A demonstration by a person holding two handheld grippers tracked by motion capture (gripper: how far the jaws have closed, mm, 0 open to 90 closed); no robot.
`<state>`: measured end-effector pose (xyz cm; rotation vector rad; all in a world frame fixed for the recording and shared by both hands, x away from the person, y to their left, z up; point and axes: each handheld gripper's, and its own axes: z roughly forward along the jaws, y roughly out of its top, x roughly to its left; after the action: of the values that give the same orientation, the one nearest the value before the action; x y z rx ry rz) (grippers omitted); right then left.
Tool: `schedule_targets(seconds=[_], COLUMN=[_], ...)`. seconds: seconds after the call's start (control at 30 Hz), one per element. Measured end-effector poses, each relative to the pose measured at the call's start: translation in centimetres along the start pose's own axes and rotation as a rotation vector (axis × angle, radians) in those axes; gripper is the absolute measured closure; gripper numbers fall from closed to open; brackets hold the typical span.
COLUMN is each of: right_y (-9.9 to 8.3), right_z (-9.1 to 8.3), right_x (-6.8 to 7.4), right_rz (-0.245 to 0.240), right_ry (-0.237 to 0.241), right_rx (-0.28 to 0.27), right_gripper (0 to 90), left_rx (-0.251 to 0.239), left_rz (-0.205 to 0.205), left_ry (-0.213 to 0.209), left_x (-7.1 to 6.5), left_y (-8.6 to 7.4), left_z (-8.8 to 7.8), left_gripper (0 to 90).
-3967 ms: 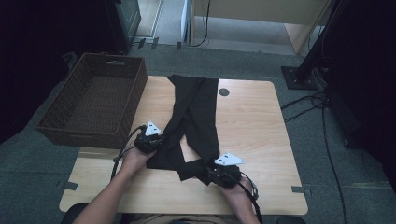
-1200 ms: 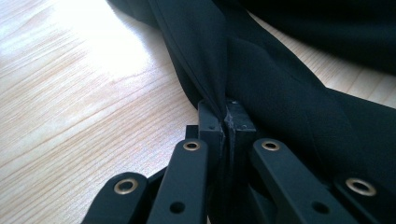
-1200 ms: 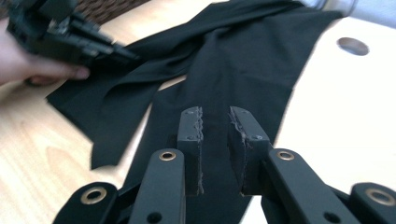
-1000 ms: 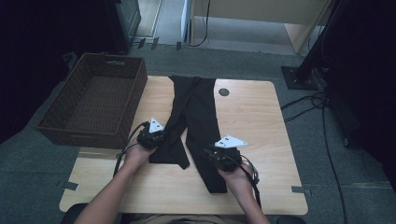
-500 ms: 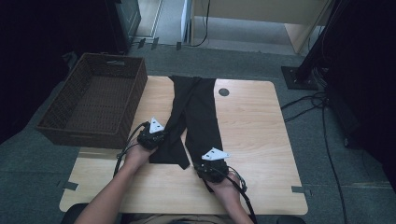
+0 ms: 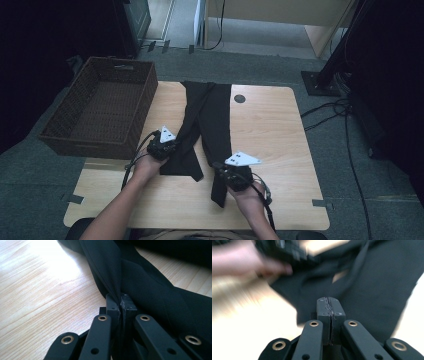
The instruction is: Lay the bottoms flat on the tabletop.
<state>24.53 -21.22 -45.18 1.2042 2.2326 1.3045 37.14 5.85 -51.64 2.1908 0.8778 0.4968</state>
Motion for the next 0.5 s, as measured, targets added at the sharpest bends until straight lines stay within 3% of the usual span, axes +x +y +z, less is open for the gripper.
schedule_targets(seconds=[0.07, 0.13, 0.23, 0.3, 0.37, 0.4, 0.5], right_y=[1.4, 1.4, 0.4, -1.0, -1.2, -1.5, -1.5], right_z=[-2.6, -3.0, -3.7, -3.9, -4.0, -4.1, -3.6], right_x=[-1.5, -2.0, -4.6, -6.5, -6.5, -6.1, -5.2], right_rz=[0.021, 0.022, 0.028, 0.093, 0.098, 0.081, 0.067], right_ry=[-0.032, -0.049, -0.175, -0.211, -0.209, -0.196, -0.17], right_rx=[-0.052, -0.055, 0.002, 0.025, 0.021, 0.019, 0.022], right_gripper=[87.2, 85.3, 74.9, 74.7, 76.1, 80.1, 80.3], left_rx=[0.0, 0.0, 0.001, -0.001, -0.001, 0.0, 0.001], left_rz=[-0.001, 0.0, 0.001, -0.001, -0.002, -0.001, -0.001], left_ry=[0.002, 0.003, 0.002, 0.001, 0.002, 0.003, 0.005], left_x=[0.0, 0.0, 0.0, 0.0, 0.0, 0.0, -0.1], left_y=[0.0, 0.0, 0.0, 0.0, 0.0, 0.0, 0.0], left_z=[0.0, 0.0, 0.0, 0.0, 0.0, 0.0, 0.0], left_gripper=[87.6, 87.7, 87.6, 87.6, 87.6, 87.6, 87.6])
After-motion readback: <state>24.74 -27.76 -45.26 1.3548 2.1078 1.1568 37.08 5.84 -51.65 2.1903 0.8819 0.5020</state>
